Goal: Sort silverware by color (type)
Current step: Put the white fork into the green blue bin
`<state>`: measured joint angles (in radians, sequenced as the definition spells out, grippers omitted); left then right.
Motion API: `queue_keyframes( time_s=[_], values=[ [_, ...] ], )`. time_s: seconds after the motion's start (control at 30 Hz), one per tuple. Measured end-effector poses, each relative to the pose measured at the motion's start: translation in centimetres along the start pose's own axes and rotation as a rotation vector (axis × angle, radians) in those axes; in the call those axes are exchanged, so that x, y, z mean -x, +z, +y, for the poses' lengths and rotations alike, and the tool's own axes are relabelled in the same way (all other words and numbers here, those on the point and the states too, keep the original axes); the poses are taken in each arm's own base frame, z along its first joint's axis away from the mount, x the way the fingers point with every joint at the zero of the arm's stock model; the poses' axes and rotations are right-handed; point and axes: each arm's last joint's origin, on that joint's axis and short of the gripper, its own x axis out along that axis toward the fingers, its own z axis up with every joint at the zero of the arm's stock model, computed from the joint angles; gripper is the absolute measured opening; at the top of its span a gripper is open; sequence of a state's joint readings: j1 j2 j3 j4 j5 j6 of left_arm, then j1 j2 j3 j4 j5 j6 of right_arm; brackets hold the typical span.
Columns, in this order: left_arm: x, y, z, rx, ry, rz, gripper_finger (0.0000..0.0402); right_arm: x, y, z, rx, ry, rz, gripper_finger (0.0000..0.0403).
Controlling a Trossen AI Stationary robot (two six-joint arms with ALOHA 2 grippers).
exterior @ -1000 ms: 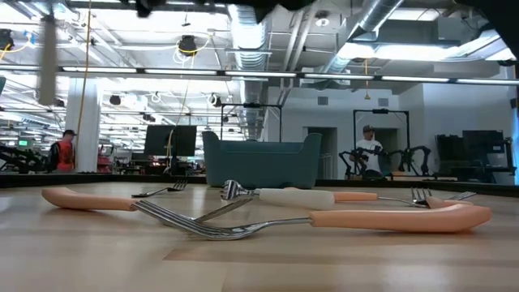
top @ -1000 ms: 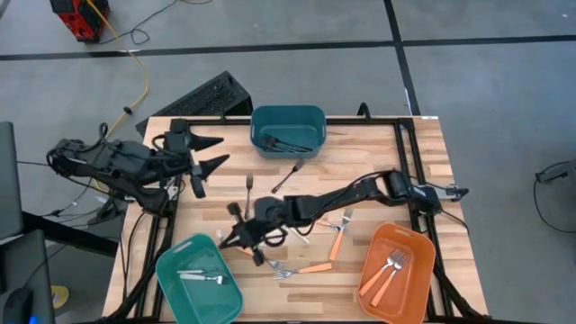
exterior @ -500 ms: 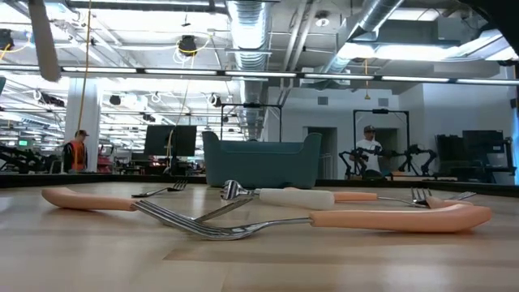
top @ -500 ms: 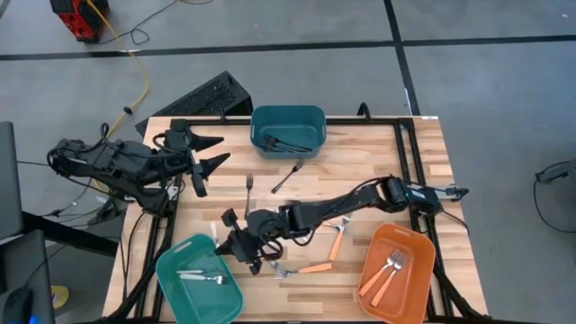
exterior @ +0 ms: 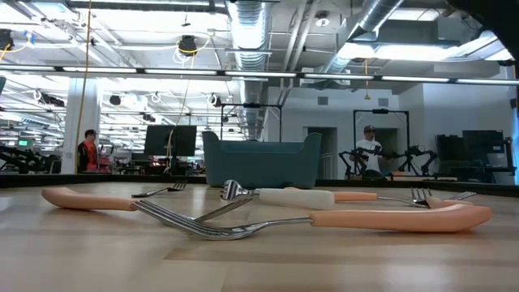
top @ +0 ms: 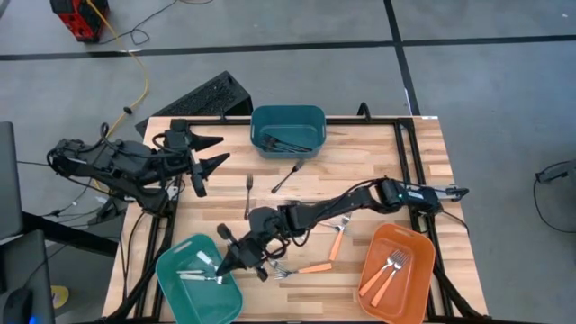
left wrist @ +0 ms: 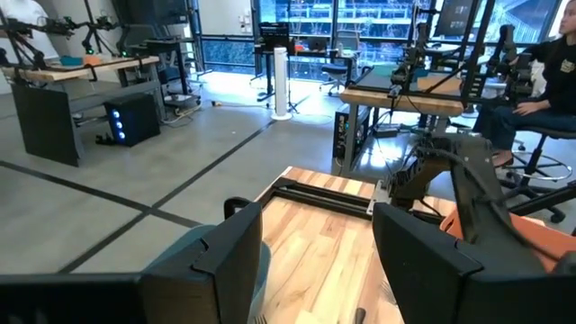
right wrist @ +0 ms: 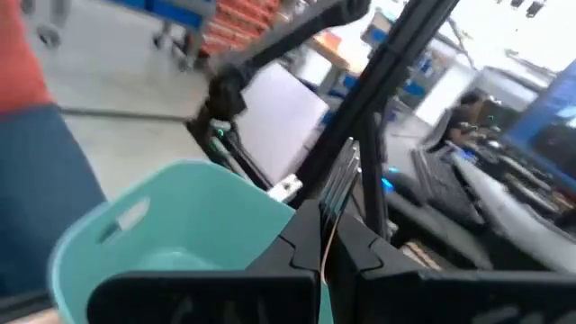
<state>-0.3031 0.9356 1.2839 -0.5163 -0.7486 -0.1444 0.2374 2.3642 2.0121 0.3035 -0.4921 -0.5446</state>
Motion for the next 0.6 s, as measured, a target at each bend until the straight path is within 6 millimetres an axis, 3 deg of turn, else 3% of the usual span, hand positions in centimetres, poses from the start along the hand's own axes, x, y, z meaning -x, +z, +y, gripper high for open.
queue_keyframes(
  time_s=[0.27, 0.6],
  values=[
    [0.0, -0.1, 0.0, -0.014, 0.001, 0.005, 0.0199, -1.6, -3.3, 0.5, -0.199, 0.092, -0.071, 0.0021],
    [0.0, -0.1, 0.0, -0.016, 0.001, 0.007, 0.0199, -2.7, -6.6, -0.4, -0.312, 0.138, -0.086, 0.0021]
  ],
)
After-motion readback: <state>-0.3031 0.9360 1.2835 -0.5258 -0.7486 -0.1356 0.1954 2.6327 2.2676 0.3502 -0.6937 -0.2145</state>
